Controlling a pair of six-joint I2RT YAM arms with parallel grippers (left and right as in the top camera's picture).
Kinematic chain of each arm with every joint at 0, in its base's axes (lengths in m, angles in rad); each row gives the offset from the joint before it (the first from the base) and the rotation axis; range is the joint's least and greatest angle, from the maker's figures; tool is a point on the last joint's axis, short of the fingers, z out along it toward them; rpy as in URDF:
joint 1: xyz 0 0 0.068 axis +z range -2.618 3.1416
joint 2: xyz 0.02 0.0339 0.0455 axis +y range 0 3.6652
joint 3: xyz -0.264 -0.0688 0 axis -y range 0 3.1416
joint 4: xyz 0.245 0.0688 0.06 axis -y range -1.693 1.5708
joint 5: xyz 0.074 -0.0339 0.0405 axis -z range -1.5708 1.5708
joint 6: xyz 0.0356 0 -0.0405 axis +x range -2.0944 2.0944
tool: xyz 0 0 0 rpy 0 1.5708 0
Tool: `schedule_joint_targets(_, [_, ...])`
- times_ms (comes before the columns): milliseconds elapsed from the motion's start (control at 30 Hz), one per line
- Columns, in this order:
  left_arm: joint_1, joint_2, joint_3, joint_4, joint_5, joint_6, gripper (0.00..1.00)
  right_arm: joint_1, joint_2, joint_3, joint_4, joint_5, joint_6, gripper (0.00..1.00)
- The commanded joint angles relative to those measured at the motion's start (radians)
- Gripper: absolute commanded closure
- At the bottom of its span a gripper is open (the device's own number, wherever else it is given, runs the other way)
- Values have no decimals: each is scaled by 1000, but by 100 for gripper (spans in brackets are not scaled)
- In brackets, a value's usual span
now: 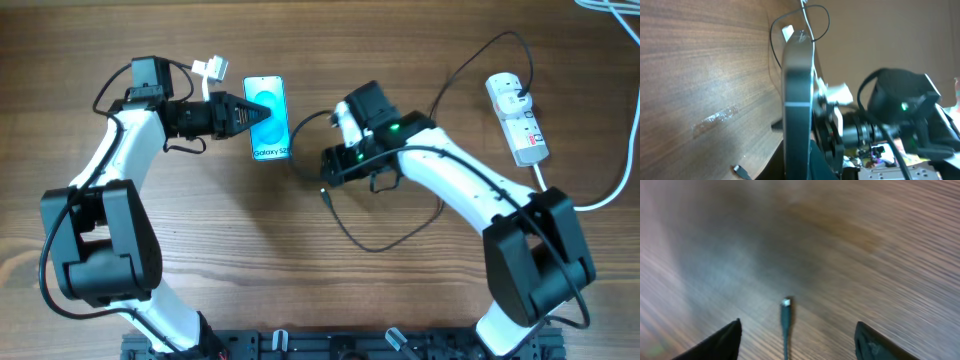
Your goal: Plug charger to phone and switch on socket
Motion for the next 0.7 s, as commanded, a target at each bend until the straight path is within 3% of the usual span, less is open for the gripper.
schedule_joint_targets(0, [4, -31, 0, 18, -28, 16, 96, 76, 19, 1, -13, 13, -126, 51])
schedule_joint_targets(33, [4, -31, 0, 22, -82, -11, 96, 95, 19, -4, -18, 44, -124, 56])
schedule_joint_targets(267, [4, -31, 0, 113, -370, -337, 96, 147, 19, -105, -1, 151, -124, 55])
schedule_joint_targets(500, [4, -7, -51, 101, -379, -355, 96, 147, 19, -212, 137, 245, -125, 57])
schedule_joint_targets(667, [4, 5, -53, 107, -378, -368, 96, 146, 19, -244, 193, 309, -124, 68])
